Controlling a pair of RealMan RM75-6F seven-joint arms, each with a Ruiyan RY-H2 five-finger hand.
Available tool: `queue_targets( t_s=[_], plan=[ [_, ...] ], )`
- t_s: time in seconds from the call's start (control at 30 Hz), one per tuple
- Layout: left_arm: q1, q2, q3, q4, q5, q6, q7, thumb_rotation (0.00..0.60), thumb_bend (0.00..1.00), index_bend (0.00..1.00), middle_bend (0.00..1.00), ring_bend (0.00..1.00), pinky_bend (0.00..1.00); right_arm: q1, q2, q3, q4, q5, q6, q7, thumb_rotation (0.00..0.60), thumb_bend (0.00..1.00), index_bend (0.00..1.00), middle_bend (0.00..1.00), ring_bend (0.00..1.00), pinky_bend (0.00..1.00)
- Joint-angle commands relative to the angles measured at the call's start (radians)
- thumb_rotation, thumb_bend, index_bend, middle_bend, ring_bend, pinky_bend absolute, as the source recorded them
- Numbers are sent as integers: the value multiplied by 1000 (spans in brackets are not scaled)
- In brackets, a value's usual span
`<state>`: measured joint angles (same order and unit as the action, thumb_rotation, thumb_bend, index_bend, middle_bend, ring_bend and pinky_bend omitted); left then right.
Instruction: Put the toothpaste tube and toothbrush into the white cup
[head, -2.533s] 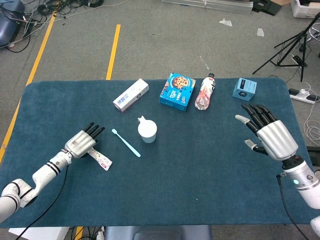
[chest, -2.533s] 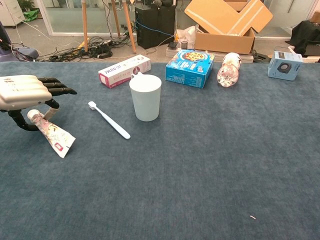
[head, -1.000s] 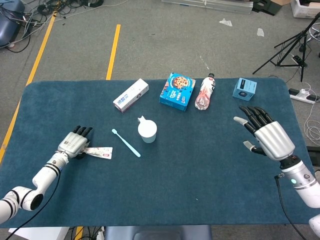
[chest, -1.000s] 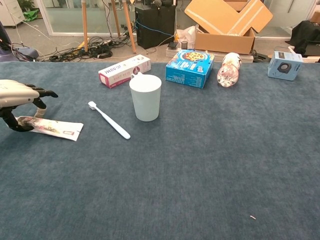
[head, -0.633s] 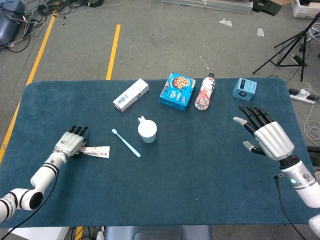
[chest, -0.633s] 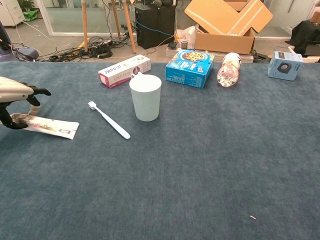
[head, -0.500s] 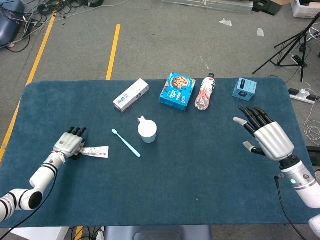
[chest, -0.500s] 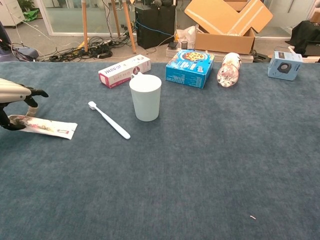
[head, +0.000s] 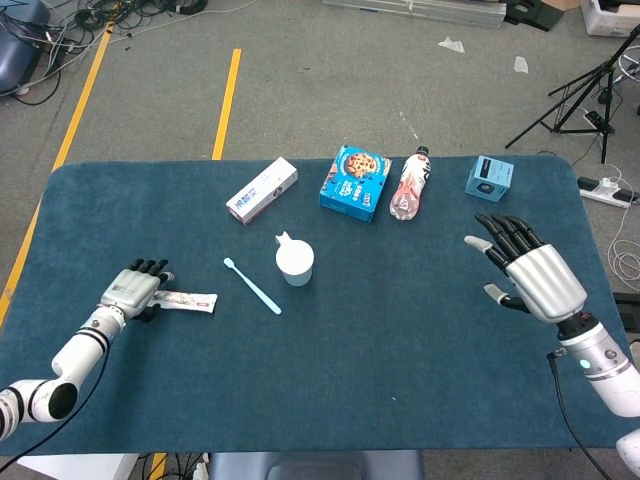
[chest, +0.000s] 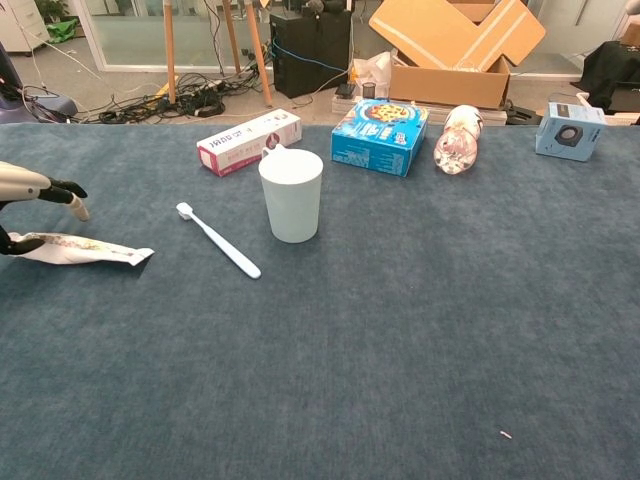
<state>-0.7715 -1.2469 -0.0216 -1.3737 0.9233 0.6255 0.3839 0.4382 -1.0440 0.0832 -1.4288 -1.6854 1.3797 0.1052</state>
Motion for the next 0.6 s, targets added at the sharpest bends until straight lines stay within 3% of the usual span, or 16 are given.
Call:
queue_targets(
  t_s=[0.03,0.33,0.6],
  plan=[
    [-4,7,-5,-15,18,5,-19,600,473,153,0,0,6,0,0,0,0,0,0,0,600,198,215,0,0,126],
    [-25,2,-18,-53,48,-3,-66,600,472,175,0,0,7,-10,8,6,-1,4,25,22,600,198,215,0,0,127],
    [-35,-25,-19,-55,73,7,-89,600,249,203,0,0,6,-26,27,11,-4,10,51,47,600,197,221,0,0,127]
  ],
)
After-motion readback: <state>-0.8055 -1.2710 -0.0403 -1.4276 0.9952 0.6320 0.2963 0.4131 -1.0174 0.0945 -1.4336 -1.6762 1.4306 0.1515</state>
